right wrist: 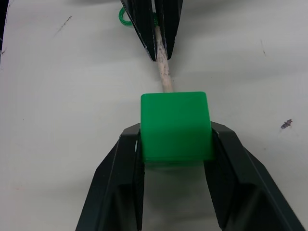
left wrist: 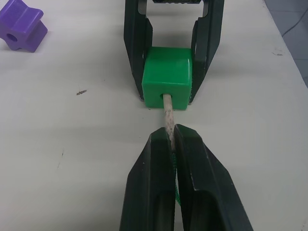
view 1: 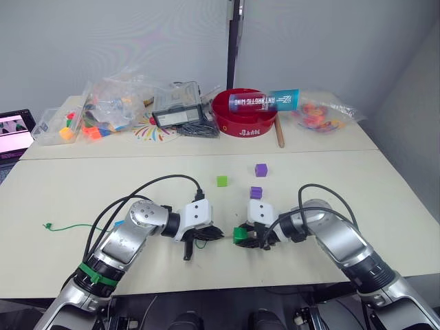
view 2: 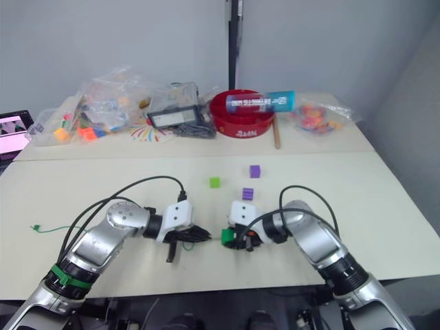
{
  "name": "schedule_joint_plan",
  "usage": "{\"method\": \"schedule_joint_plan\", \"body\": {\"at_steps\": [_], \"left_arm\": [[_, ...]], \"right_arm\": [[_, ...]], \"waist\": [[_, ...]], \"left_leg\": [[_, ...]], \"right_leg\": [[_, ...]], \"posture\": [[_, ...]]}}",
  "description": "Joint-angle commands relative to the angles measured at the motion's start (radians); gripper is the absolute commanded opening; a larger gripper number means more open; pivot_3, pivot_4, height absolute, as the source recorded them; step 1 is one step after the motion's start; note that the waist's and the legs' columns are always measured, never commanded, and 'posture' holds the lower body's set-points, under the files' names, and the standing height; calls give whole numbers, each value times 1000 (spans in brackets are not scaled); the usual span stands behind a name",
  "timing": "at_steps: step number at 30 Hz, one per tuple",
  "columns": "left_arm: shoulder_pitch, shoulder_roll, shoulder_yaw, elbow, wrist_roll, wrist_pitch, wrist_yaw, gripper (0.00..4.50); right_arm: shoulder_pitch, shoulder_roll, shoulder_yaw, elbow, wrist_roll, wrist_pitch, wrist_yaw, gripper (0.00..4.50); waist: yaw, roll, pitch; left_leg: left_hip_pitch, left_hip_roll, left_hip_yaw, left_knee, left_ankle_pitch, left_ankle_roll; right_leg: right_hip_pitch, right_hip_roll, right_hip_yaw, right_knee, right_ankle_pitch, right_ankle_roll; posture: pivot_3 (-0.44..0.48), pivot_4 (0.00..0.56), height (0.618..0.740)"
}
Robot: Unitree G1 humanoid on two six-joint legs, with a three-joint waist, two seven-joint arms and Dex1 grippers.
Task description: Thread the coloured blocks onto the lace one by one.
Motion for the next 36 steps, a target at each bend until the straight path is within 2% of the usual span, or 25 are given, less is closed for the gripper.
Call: {"method": "schedule_joint_plan", "body": {"at_steps": [1, 10, 15, 30, 36], "left_arm": [[-2, -49, -35, -65, -68, 14, -31, 0], [-20, -124, -54, 12, -64, 35, -22, 0], [-29, -130, -59, 27, -83, 39, -69, 0], [-73, -195, -95, 125, -46, -12, -98, 0], [-58, -154, -68, 96, -53, -24, -126, 1900]], "right_arm": [[0, 21, 6, -8, 0, 11, -24, 1197], [-3, 39, 7, -8, -4, 33, -35, 1197], [-2, 43, 9, -10, -6, 43, -38, 1197], [0, 55, 6, -16, -9, 49, -47, 1197], [4, 55, 6, -19, -13, 51, -50, 1197]], "waist": [[0, 0, 0], [5, 0, 0], [3, 0, 0], [2, 0, 0], [3, 0, 0]], "left_leg": [[0, 0, 0, 0, 0, 0], [2, 0, 0, 1, 0, 0], [2, 0, 0, 0, 0, 0], [2, 0, 0, 0, 0, 0], [3, 0, 0, 1, 0, 0]], "right_leg": [[0, 0, 0, 0, 0, 0], [2, 0, 0, 0, 0, 0], [1, 0, 0, 0, 0, 0], [2, 0, 0, 0, 0, 0], [2, 0, 0, 0, 0, 0]], "posture": [[0, 150, 740], [0, 150, 740], [0, 150, 740], [0, 150, 740], [0, 150, 740]]}}
